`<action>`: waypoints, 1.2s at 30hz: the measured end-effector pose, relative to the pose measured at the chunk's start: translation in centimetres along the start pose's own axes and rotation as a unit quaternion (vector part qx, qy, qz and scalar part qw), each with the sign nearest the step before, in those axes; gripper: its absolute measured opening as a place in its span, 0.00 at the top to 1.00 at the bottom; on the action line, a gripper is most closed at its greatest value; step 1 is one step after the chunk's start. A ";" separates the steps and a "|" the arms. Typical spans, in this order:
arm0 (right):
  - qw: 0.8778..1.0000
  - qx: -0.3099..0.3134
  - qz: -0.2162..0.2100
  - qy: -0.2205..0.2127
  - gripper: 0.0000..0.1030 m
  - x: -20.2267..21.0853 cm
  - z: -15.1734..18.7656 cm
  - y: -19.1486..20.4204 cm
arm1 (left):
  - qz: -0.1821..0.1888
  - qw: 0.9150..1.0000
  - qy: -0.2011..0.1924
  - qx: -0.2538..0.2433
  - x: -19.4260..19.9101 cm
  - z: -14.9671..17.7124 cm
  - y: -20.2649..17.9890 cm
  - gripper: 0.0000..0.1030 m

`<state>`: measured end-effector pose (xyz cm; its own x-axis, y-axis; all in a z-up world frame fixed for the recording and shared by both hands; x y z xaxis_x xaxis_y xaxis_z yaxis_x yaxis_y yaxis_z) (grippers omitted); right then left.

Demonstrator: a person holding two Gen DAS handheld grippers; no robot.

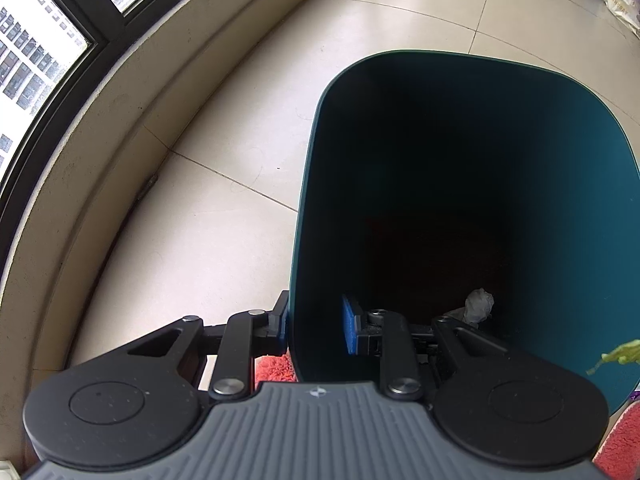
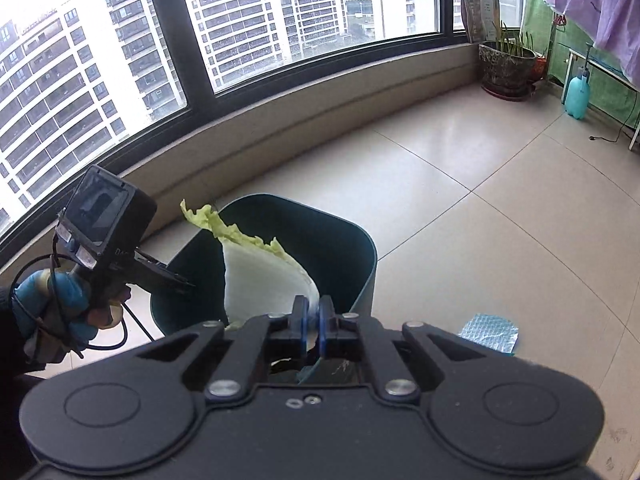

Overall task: Collect trash
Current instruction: 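Carry the cabbage leaf into the green bin and open the right gripper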

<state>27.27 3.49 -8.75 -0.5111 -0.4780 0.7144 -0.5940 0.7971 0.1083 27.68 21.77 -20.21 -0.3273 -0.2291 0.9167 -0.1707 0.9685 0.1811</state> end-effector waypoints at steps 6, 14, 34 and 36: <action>0.998 0.018 0.022 0.052 0.96 -7.2 0.7 1.6 | 0.009 1.000 0.001 0.005 -0.2 -0.2 0.4 0.76; 0.991 0.055 0.045 0.116 0.95 -13.2 3.9 3.3 | 0.009 1.000 -0.002 0.002 -0.2 0.0 0.8 0.76; 0.997 0.013 -0.005 0.074 0.71 -6.7 2.3 0.6 | 0.009 1.000 0.005 0.001 -0.5 0.2 0.5 0.76; 0.998 -0.003 0.000 0.062 0.66 -4.7 2.3 -2.0 | 0.008 1.000 0.006 0.002 -0.6 0.0 0.5 0.76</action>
<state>29.40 3.33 -13.95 -0.4303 -0.4288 0.7943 -0.5899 0.7996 0.1120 27.75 22.37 -20.69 -0.3184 -0.2126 0.9238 -0.1697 0.9716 0.1651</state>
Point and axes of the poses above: each gripper's, at about its wrist camera, not at the fingertips, and x roughly against the way its jaws point, y to its left, z to its underside, the point moved 10 cm from there along -x, roughly the way its jaws point, and after that the axes turned 4 degrees about -y, right-handed, at the moved point
